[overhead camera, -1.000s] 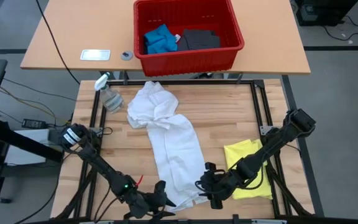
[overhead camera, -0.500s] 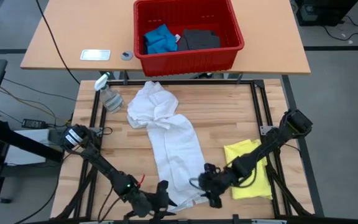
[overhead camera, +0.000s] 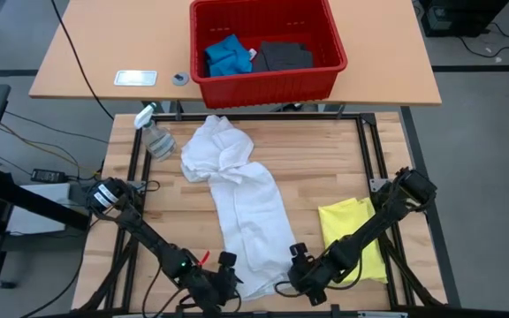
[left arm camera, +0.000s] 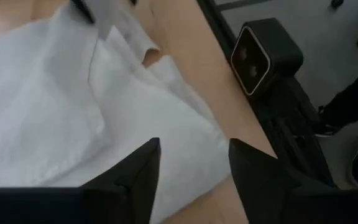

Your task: Fold Laundry from Bin

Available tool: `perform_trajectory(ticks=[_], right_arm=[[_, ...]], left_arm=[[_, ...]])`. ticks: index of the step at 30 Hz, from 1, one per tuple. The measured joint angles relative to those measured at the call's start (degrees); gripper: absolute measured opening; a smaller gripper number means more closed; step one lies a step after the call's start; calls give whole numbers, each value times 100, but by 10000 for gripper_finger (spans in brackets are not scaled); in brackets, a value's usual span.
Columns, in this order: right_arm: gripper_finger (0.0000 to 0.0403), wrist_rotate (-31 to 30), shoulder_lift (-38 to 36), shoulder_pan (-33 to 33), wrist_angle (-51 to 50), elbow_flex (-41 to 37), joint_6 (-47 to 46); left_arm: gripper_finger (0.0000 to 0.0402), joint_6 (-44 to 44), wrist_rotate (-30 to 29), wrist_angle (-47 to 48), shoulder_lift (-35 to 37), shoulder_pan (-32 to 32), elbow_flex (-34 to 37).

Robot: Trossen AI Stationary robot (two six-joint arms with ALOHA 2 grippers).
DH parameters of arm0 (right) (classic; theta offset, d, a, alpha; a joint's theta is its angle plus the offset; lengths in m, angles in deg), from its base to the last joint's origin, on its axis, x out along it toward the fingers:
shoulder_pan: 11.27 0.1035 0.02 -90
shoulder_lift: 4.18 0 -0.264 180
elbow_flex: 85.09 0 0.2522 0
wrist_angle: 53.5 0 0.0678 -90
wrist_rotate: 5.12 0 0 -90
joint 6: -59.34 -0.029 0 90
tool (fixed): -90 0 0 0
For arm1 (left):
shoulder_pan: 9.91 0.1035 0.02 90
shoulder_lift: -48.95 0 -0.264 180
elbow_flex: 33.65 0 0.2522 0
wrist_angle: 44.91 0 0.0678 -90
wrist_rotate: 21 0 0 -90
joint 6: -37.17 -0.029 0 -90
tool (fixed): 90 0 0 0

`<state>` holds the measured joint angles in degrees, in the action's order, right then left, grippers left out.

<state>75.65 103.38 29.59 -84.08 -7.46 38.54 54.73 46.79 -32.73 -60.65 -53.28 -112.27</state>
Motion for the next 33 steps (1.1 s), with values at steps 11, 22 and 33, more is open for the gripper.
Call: perform_trajectory(ticks=[11, 22, 33], right_arm=[[227, 318, 307, -44, 69, 8, 160], [139, 313, 366, -128, 114, 15, 18], [8, 1974, 307, -400, 194, 336, -1163]], left_arm=[[257, -294, 522, -144, -546, 248, -4], [99, 9, 496, -301, -717, 340, -15], [6, 1655, 435, -473, -240, 187, -4]])
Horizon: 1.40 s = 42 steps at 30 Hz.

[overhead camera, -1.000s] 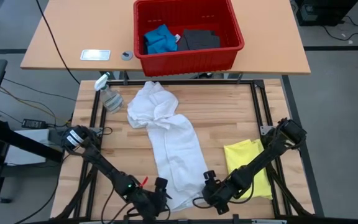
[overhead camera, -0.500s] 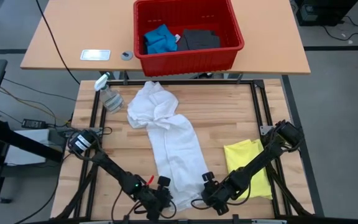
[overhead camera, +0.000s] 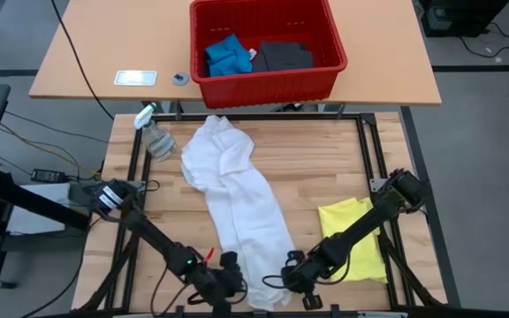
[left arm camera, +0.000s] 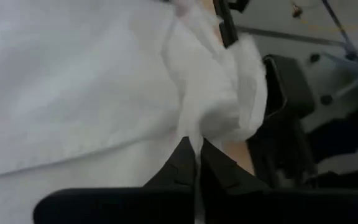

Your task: Fold Laundry from Bin

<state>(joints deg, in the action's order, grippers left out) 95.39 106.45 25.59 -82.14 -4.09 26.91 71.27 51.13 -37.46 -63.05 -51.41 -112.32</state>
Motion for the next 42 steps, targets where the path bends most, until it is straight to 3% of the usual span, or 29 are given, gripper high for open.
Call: perform_trajectory(ticks=[8, 10, 13, 15, 18, 22, 25, 30, 42], right_arm=[[5, 48, -439, -416, -368, 564, 246], [4, -15, -637, -627, -310, 598, 273], [2, -18, -807, -1037, -377, 597, 373], [2, -1, -856, -1348, -474, 586, 520], [2, 198, -897, -1873, -498, 588, 748], [2, 336, -846, -2628, -667, 584, 1099], [2, 516, -853, -3175, -626, 582, 1418], [2, 1044, -853, -3889, -656, 474, 1832], [5, 1305, -833, -4531, 17, 99, 2165]], left_arm=[[3, 583, -335, 115, 241, -322, 9], [3, 847, -757, 249, 378, -394, 9], [3, 1390, -1837, 916, 782, -558, 8], [2, 1970, -2480, 1696, 1069, -629, -2], [2, 3027, -2848, 3069, 1318, -589, 2], [2, 4071, -2678, 4279, 1336, -245, 9], [2, 4430, -2241, 4614, 1266, 99, 37], [13, 4620, -2186, 4946, 1267, 595, 152], [57, 4780, -2139, 5365, 1267, 1279, 164]])
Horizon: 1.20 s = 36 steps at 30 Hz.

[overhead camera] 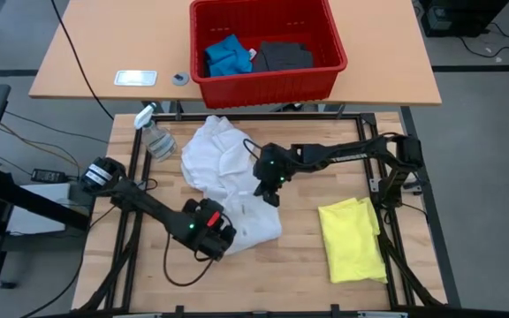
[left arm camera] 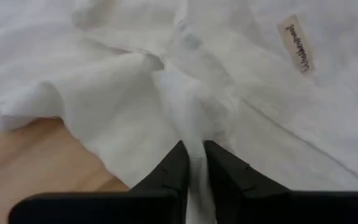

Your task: Fold Laundry from Bin

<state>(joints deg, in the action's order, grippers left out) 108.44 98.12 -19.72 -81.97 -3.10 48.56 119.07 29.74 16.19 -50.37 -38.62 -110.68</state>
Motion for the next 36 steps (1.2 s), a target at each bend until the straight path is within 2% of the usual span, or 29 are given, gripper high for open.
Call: perform_trajectory(ticks=[6, 8, 16, 19, 22, 25, 30, 32, 36], right_arm=[[8, -117, 441, 0, 317, 2, -78], [18, -381, 559, 0, 356, 2, -95], [132, -1392, 574, -22, 724, 9, -113], [169, -1390, 416, -22, 824, 13, -716], [188, -1191, 375, 41, 830, 22, -1203], [190, -1064, 382, 362, 787, 17, -1076], [190, -938, 382, 1317, 597, 17, 176], [192, -1239, 382, 1778, 417, 17, 583], [202, -2408, 387, 2599, 105, 15, 1070]], left_arm=[[85, 50, 13, 405, 0, 27, -4], [98, 119, 11, 540, 0, 43, -5], [165, 265, 190, 814, 243, -19, -11], [181, 232, 309, 745, 460, -157, -11], [184, -262, 318, 396, 592, -446, -13], [181, -982, 349, -223, 551, -766, -13], [177, -2088, 354, -1357, 128, -1244, -13], [179, -2314, 351, -1635, -63, -1389, -13], [192, -2314, 350, -1857, -353, -1513, -13]])
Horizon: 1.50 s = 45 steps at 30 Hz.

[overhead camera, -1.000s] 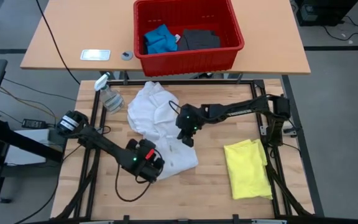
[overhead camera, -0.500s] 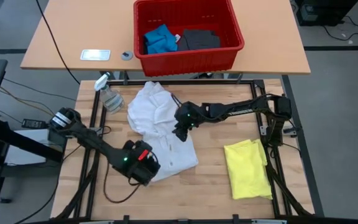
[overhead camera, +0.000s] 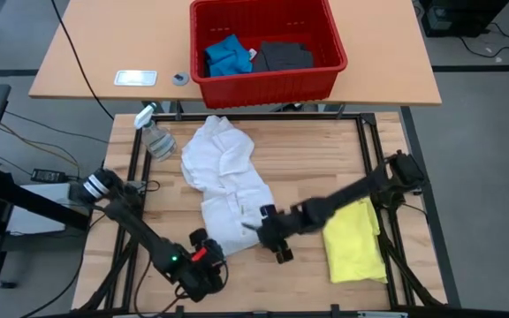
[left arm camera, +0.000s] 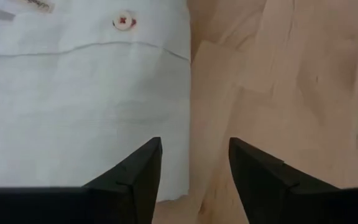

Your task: Fold Laundry from Bin

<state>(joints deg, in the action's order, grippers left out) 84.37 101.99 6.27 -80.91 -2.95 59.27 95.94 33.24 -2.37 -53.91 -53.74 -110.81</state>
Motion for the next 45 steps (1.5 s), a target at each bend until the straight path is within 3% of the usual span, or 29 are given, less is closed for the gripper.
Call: perform_trajectory(ticks=[3, 8, 11, 17, 30, 33, 37, 42, 45], right_arm=[[217, -779, 0, 398, -96, 2, 37], [232, -1208, 37, 658, -570, 2, -438], [233, -1297, 112, 543, -802, -4, -778], [233, -1093, 267, 223, -868, -4, -895], [226, -558, 605, 118, -906, -104, -916], [205, -511, 670, 120, -1001, -90, -1194], [142, -274, 671, 106, -1029, -81, -1514], [26, 318, 688, 237, -1060, 92, -2090], [17, 753, 725, 418, -1147, 284, -2466]], left_arm=[[206, -138, -14, -197, -139, -11, 0], [225, -680, -12, -613, -481, 11, 0], [225, -571, 11, -537, -673, 58, 2], [202, -173, 129, -280, -746, 235, 4], [104, -101, 457, -344, -737, 315, -4], [70, -83, 551, -373, -737, 317, -32], [15, 246, 702, -407, -731, 313, -101], [6, 459, 941, -464, -737, 173, -390], [3, 346, 1278, -546, -737, 39, -662]])
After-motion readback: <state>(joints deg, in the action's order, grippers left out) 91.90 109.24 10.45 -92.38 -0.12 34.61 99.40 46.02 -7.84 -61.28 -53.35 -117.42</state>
